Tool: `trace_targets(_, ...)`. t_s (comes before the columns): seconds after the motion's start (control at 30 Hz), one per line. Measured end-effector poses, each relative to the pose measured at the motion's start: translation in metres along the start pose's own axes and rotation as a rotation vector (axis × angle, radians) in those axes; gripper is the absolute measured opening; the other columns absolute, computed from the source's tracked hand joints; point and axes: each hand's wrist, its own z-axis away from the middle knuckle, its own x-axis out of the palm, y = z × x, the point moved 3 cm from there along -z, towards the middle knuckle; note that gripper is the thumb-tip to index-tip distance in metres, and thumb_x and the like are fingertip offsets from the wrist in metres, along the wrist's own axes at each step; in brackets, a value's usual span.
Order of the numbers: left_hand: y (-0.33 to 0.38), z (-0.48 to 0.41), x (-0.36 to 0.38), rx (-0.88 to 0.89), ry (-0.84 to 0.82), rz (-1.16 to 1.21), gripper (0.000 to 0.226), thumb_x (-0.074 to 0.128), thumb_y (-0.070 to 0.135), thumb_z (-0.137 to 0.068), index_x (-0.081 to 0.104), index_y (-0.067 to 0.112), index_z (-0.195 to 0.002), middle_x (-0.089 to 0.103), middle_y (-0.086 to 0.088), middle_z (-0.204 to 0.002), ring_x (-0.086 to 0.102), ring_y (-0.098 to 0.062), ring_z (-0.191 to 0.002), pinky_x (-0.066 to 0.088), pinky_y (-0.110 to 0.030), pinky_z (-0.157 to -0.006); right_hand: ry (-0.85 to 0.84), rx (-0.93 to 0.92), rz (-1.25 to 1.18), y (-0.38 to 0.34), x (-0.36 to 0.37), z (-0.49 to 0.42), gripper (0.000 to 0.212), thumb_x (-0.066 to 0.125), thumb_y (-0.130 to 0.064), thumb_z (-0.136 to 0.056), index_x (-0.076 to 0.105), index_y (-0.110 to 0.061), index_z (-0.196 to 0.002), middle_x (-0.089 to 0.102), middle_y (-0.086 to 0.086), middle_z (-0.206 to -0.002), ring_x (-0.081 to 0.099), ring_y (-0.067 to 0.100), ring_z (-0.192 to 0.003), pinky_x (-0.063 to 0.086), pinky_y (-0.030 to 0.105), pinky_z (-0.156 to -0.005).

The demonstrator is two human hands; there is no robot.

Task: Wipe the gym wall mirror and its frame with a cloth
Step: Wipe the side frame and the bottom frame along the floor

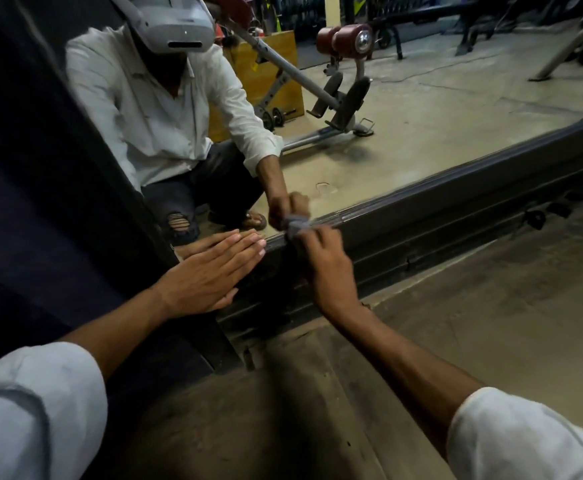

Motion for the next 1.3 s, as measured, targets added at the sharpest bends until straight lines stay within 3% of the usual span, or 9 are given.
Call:
trace_targets(0.1,0.001,-0.011,-0.002,0.008,0.004,0.019,0.092,0.05,0.041,-0.1,0.007,-0.004,-0.167,0.004,-0.028,-0.175,0.003,-0.04,-0.164,0.009,-0.052,-0.134,-0.095,-0.255,0.086,-0.014,0.005,-0.002,0.041,0.071,-0.018,-0.095,0.063,-0.018,-0.135,0.056,0.005,-0.133,0.055,0.024,-0.117,0.057,0.036,-0.088)
trace_targets(0.33,0.01,-0.076,-0.004,0.148,0.051,0.03,0.088,0.046,0.039,-0.103,0.001,0.0,-0.168,-0.006,-0.023,-0.176,-0.004,-0.036,-0.165,0.009,-0.05,-0.134,0.242,0.254,0.02,0.064,-0.039,-0.03,0.036,0.07,-0.01,-0.092,0.063,-0.017,-0.126,0.052,0.006,-0.12,0.049,0.021,-0.111,0.058,0.042,-0.086)
trace_targets(0.57,0.014,-0.086,0.0,0.124,0.054,0.062,0.078,0.039,0.033,-0.107,0.004,-0.001,-0.168,0.001,-0.023,-0.177,0.0,-0.036,-0.165,0.01,-0.05,-0.134,0.076,-0.005,0.099,0.053,-0.02,-0.021,0.042,0.077,-0.016,-0.089,0.06,-0.014,-0.128,0.049,0.008,-0.126,0.05,0.024,-0.113,0.056,0.034,-0.08)
trace_targets(0.7,0.014,-0.087,0.0,0.125,0.052,0.065,0.077,0.038,0.032,-0.109,0.002,0.0,-0.168,-0.004,-0.021,-0.177,-0.002,-0.034,-0.165,0.011,-0.049,-0.134,0.315,0.4,0.069,0.084,-0.028,-0.019,0.035,0.072,-0.009,-0.086,0.055,-0.012,-0.117,0.047,0.009,-0.121,0.051,0.025,-0.111,0.06,0.042,-0.077)
trace_targets(0.87,0.015,-0.088,-0.003,0.109,0.064,0.073,0.072,0.036,0.03,-0.11,0.007,0.0,-0.168,0.002,-0.02,-0.177,0.003,-0.033,-0.165,0.014,-0.048,-0.134,0.013,0.101,-0.069,0.036,0.028,0.026,0.029,0.067,-0.008,-0.086,0.052,-0.014,-0.109,0.045,0.006,-0.112,0.054,0.027,-0.097,0.058,0.047,-0.064)
trace_targets(0.97,0.014,-0.089,-0.003,0.104,0.071,0.069,0.072,0.039,0.031,-0.109,0.011,0.0,-0.168,0.005,-0.019,-0.177,0.005,-0.032,-0.165,0.014,-0.048,-0.134,-0.017,-0.034,-0.033,0.05,0.031,0.023,0.018,0.069,-0.018,-0.094,0.057,-0.01,-0.106,0.047,0.006,-0.107,0.054,0.023,-0.09,0.055,0.041,-0.055)
trace_targets(1.07,0.014,-0.088,-0.002,0.114,0.055,0.076,0.072,0.039,0.031,-0.11,0.011,0.0,-0.168,0.005,-0.02,-0.177,0.006,-0.033,-0.165,0.015,-0.049,-0.134,0.048,0.058,-0.036,0.077,0.011,0.014,0.026,0.072,-0.014,-0.086,0.059,-0.011,-0.108,0.049,0.007,-0.111,0.055,0.026,-0.097,0.056,0.038,-0.065)
trace_targets(1.2,0.014,-0.088,-0.001,0.114,0.069,0.078,0.073,0.041,0.032,-0.109,0.013,0.0,-0.168,0.007,-0.02,-0.177,0.008,-0.033,-0.165,0.016,-0.048,-0.133,0.347,0.452,-0.075,0.119,-0.023,-0.001,0.029,0.07,-0.002,-0.083,0.055,-0.011,-0.106,0.049,0.009,-0.113,0.049,0.019,-0.103,0.044,0.022,-0.079)
trace_targets(1.3,0.014,-0.087,-0.002,0.107,0.066,0.063,0.074,0.043,0.033,-0.109,0.013,0.0,-0.168,0.007,-0.02,-0.177,0.009,-0.033,-0.165,0.018,-0.049,-0.134,0.339,0.412,-0.093,0.115,-0.032,-0.008,0.033,0.07,0.0,-0.086,0.057,-0.011,-0.115,0.048,0.006,-0.121,0.049,0.016,-0.11,0.053,0.028,-0.084)
